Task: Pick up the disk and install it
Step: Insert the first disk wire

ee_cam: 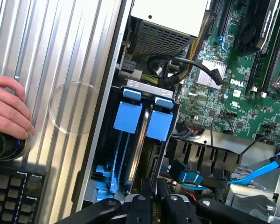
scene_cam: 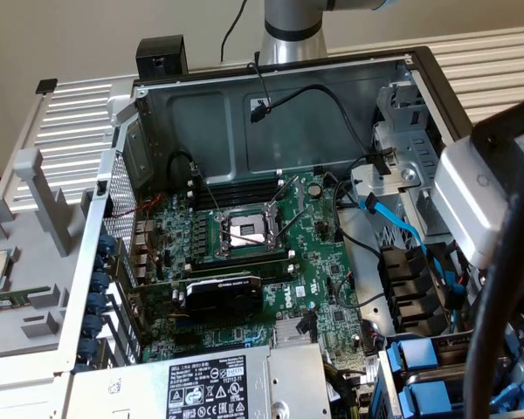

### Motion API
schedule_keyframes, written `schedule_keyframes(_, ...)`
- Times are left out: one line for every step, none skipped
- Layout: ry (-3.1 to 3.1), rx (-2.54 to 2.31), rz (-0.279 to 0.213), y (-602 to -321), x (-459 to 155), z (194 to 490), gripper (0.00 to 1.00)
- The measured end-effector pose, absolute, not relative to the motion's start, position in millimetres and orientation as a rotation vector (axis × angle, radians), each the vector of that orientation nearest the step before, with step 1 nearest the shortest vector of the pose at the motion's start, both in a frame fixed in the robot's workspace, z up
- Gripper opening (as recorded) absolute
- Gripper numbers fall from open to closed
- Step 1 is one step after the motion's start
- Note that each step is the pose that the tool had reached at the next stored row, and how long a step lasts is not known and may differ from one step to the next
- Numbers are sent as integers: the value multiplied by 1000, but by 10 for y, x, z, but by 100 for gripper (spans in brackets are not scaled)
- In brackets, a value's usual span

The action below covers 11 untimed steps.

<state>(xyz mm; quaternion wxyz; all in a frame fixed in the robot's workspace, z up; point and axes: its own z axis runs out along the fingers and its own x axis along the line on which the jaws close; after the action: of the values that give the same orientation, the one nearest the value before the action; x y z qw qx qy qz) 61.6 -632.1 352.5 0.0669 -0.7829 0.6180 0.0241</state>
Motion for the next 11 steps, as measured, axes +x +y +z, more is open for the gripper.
schedule_keyframes(1863, -2360, 73, -6321, 616, 3525, 17)
schedule_keyframes(1863, -2360, 73, -6320, 616, 3526, 17)
schedule_keyframes(1863, -2360, 73, -6321, 616, 3526, 17)
schedule_keyframes(1863, -2360, 73, -6321, 616, 3526, 17)
schedule_keyframes(1863, -2360, 73, -6321, 616, 3526, 17)
schedule_keyframes(1863, -2360, 73, -6320, 616, 3526, 17)
schedule_keyframes(1863, -2360, 73, -6321, 616, 3526, 17)
schedule_keyframes(1863, -2360, 73, -6321, 616, 3526, 17)
schedule_keyframes(1863, -2360, 73, -6321, 616, 3526, 17)
schedule_keyframes(1863, -2360, 73, -6320, 616, 3526, 17)
schedule_keyframes(1863, -2360, 73, -6320, 616, 3526, 17)
